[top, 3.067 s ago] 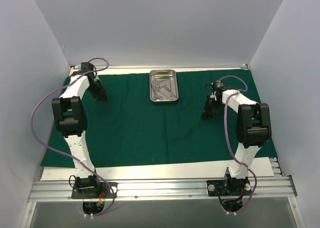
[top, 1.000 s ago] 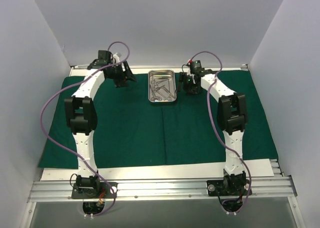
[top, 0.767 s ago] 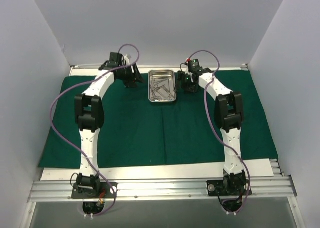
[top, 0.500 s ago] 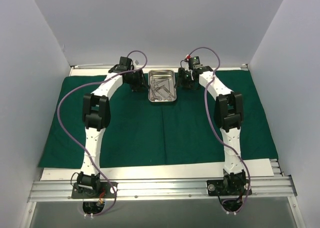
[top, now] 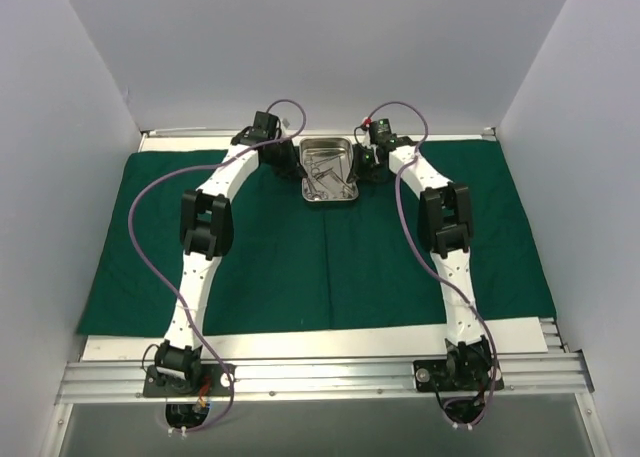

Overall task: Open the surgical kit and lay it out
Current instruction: Pick up the container from the surgical kit, then place the container in the surgical kit.

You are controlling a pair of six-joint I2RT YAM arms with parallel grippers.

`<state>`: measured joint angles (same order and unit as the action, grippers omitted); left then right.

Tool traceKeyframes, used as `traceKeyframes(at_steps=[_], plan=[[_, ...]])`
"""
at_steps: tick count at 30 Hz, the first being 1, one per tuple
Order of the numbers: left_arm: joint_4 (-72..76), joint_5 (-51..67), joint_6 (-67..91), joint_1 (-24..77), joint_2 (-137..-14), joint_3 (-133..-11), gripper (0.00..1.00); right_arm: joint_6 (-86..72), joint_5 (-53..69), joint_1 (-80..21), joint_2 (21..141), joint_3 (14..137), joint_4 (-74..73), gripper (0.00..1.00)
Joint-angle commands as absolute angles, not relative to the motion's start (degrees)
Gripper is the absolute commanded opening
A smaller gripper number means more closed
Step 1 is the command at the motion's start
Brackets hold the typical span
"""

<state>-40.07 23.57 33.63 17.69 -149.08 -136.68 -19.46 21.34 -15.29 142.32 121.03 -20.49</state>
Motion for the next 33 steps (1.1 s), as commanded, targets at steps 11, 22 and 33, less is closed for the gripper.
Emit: traceKeyframes(at_steps=[11, 22, 33], plan=[[-43.50, 23.20, 29.10, 18.02, -136.68, -133.09, 0.02, -19.59, 20.48, -17.22, 129.13, 119.19, -23.38, 0.00], [-44.56, 18.11, 24.70, 16.18, -117.79, -112.61, 0.02, -16.26, 18.90, -23.90, 115.41, 107.14, -25.84, 0.00], [-42.98, 13.28, 18.20, 1.86, -104.51, -95.72, 0.02, -19.86, 14.94, -40.77, 126.20, 117.04, -15.74, 0.00]])
